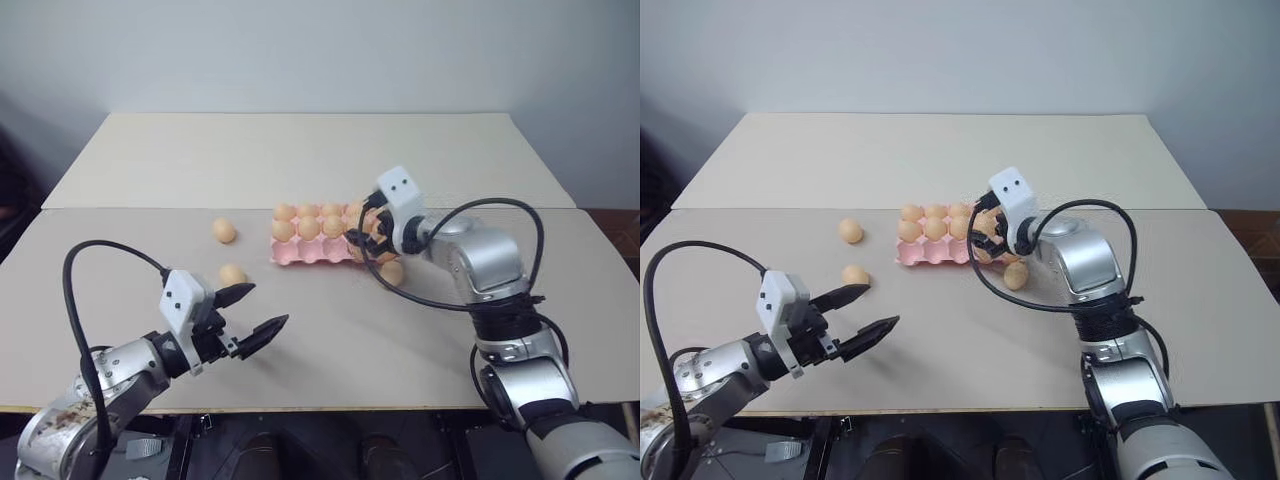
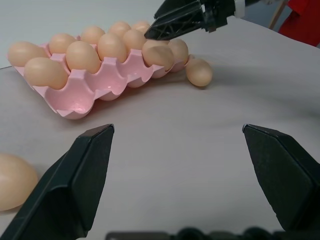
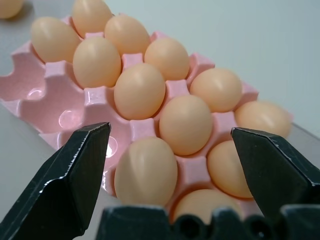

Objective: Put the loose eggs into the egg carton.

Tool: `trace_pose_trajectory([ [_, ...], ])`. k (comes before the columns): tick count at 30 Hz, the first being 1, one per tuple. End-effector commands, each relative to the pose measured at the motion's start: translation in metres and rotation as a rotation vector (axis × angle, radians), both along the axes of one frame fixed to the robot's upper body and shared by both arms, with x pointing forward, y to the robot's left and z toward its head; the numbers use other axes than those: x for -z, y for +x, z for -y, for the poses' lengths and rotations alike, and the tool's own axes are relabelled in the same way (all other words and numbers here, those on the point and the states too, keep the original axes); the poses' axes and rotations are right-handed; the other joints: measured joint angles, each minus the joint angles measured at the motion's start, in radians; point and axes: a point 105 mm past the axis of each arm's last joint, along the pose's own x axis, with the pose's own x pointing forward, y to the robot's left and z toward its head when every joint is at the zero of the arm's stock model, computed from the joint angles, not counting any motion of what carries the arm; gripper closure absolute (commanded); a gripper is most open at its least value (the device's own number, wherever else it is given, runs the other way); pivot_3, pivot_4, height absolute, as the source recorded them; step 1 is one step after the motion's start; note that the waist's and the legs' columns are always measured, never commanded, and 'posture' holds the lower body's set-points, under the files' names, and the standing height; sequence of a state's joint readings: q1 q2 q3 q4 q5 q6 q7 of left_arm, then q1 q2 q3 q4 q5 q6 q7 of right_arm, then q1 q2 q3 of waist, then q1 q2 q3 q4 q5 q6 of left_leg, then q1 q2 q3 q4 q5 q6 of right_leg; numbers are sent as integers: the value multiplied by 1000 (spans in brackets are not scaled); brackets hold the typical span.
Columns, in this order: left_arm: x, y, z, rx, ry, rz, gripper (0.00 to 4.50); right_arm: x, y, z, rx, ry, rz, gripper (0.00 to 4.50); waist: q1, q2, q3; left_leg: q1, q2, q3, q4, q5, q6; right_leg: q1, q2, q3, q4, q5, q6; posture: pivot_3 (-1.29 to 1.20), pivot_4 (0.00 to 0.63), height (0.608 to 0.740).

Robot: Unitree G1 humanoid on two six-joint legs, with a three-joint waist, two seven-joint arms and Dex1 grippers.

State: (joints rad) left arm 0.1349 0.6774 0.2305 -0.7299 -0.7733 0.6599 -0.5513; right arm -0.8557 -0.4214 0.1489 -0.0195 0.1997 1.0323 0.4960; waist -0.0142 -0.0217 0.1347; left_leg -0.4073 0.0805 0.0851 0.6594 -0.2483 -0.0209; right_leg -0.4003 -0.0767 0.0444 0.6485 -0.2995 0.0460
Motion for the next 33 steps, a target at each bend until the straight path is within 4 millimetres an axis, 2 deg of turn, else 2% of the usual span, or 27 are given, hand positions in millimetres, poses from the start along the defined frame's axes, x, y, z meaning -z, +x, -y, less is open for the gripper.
trace_pose_trajectory([
  [1, -14, -2, -8, 13, 3, 41, 0, -34, -10, 17, -60, 14, 112, 28, 3, 0, 0, 0, 0, 0, 0, 0, 0, 0, 0, 0, 0, 0, 0, 0, 150, 740],
  [4, -21, -1, -22, 4, 2, 44, 0, -33, -26, 43, -151, -25, 174, 28, 10, 0, 0, 0, 0, 0, 0, 0, 0, 1, 0, -1, -1, 0, 0, 0, 150, 740],
  [7, -28, -3, -44, 9, 17, 28, 0, -24, -68, 70, -392, -59, 120, 28, 14, 0, 0, 0, 0, 0, 0, -1, 2, 3, 0, -1, -3, 0, 0, 0, 150, 740],
  [8, -32, -3, -50, 21, 32, 22, 0, -21, -78, 82, -418, -41, 69, 28, 14, 0, 1, 1, 0, 0, 0, -2, 3, 3, 0, -1, -4, 0, 0, 0, 150, 740],
  [12, -50, 1, -75, 27, 81, 36, 0, -18, -93, 127, -306, -68, -22, 28, 5, 0, 2, 5, 0, 1, 0, -2, 3, 6, 0, 0, -2, 0, 0, 0, 150, 740],
  [15, -58, 1, -89, 26, 111, 36, 0, -29, -104, 148, -250, -56, -30, 28, -2, 0, 2, 11, 0, 1, -1, -2, 3, 11, 0, 0, -3, -1, -1, 0, 150, 740],
  [19, -60, 2, -99, 21, 137, 26, 0, -40, -117, 170, -194, -57, -43, 28, -1, 0, 2, 10, 0, 1, -2, -2, 3, 10, 1, 0, -3, -1, -1, 0, 150, 740],
  [23, -60, 3, -98, 36, 139, 21, 0, -54, -129, 185, -184, -75, -43, 28, 2, 0, 2, 9, 0, 1, -1, -2, 3, 10, 0, 0, -3, -1, -1, 0, 150, 740],
  [27, -66, 5, -97, 42, 130, 36, 0, -60, -131, 191, -174, -92, -37, 28, 2, 0, 2, 10, 0, 1, -1, -2, 3, 11, 0, 0, -3, -1, -1, 0, 150, 740],
  [33, -76, -1, -108, 16, 143, 45, 0, -57, -123, 191, -163, -90, -35, 28, -3, 0, 2, 9, 1, 1, -1, -2, 3, 9, 1, 1, -3, -1, -1, 0, 150, 740],
])
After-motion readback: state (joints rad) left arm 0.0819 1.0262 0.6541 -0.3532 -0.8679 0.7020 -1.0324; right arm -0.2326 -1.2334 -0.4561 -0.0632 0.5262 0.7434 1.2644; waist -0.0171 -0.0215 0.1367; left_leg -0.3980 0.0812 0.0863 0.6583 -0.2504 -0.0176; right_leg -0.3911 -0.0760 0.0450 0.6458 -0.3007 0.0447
